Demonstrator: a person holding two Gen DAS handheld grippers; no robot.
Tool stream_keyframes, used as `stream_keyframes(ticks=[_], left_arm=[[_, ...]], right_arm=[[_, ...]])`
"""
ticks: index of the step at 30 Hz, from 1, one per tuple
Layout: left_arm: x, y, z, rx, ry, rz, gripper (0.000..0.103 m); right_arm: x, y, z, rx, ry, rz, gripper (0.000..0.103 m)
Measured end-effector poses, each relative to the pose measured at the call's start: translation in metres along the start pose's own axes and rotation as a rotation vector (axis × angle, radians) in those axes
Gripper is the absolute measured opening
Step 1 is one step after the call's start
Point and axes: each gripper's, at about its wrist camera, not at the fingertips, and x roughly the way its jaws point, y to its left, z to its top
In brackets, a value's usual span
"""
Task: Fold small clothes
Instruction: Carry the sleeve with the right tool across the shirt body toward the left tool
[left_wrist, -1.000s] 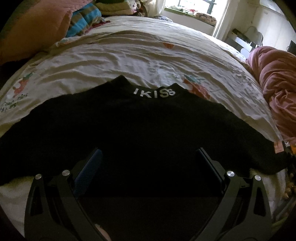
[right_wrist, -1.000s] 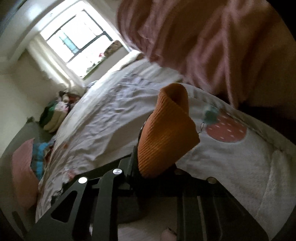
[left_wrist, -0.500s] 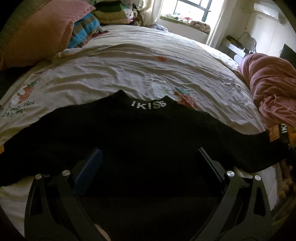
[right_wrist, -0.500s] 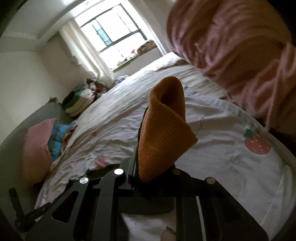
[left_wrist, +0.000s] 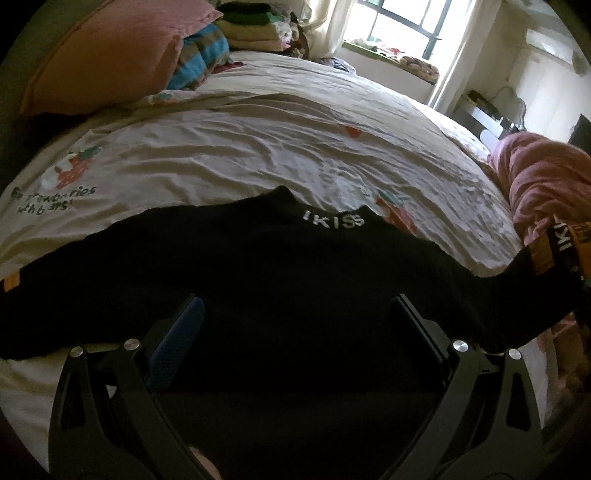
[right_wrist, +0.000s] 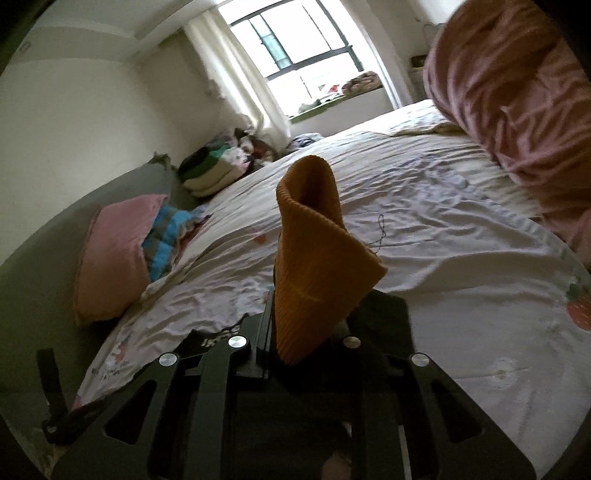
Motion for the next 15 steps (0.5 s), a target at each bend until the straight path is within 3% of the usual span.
stream_keyframes(ticks=[15], left_arm=[[-0.012,0.057,0.009,-0.145,-0.029,-0.048,0.094]], right_arm=[[0.052,0.080,-0.017,-0.096,0.086,0.082,0.016]])
